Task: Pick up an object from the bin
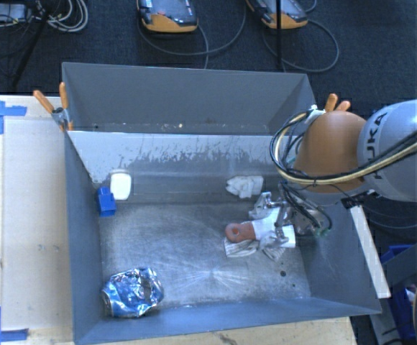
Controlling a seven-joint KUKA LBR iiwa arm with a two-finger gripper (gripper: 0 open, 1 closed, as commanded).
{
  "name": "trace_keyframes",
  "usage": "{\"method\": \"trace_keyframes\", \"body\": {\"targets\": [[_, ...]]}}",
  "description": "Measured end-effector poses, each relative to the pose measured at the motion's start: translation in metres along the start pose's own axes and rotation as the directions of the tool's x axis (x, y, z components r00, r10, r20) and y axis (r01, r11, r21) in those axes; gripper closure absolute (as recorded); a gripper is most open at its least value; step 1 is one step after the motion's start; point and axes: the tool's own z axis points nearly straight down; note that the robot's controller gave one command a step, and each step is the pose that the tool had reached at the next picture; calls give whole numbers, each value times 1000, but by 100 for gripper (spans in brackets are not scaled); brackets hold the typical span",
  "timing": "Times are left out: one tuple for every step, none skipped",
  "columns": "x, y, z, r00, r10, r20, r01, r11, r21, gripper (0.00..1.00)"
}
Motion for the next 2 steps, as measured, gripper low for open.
{"method": "trace_keyframes", "body": {"targets": [[0, 0, -17, 1000, 0, -1, 0, 1000, 0, 100], [-1, 0, -26, 1000, 0, 6, 0, 1000, 2, 100]]}}
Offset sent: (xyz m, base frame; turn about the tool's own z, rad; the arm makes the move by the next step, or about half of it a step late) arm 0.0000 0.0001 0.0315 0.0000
